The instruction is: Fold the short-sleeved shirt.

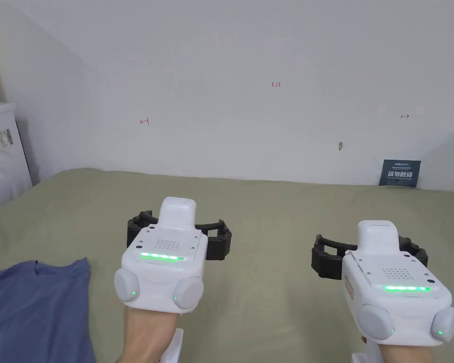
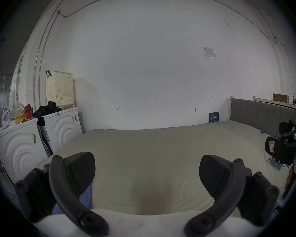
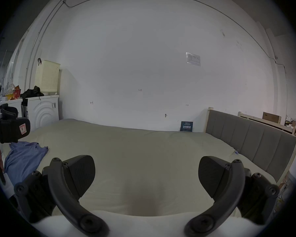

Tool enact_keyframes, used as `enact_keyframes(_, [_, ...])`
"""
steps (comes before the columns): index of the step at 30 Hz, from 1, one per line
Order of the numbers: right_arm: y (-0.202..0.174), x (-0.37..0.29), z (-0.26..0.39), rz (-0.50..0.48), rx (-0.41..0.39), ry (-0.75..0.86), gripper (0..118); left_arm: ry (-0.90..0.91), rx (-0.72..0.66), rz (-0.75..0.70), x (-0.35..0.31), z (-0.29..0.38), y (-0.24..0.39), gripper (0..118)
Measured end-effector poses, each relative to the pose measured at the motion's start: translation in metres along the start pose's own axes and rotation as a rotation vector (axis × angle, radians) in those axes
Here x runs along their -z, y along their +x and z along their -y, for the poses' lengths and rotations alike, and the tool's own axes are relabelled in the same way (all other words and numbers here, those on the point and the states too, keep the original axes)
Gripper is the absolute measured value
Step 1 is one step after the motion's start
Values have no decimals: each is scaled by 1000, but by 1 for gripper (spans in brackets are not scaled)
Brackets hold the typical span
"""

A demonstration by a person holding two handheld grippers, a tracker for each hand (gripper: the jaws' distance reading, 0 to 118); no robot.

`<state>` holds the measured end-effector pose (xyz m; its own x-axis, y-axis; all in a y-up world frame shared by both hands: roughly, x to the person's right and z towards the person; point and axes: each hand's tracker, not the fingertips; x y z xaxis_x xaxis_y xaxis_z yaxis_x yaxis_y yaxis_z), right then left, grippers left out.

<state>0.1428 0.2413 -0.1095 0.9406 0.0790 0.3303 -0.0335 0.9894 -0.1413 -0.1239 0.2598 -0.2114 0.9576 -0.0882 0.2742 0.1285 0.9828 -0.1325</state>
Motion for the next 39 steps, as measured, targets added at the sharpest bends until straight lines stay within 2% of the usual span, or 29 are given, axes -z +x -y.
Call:
enact_keyframes(20, [0,-3,2,-1,6,16,118,35,-15,34,-6,2,-2,118])
enact_keyframes(39, [1,-7,4,6,-4,28,118,31,-29,4,-4,7,-3,118])
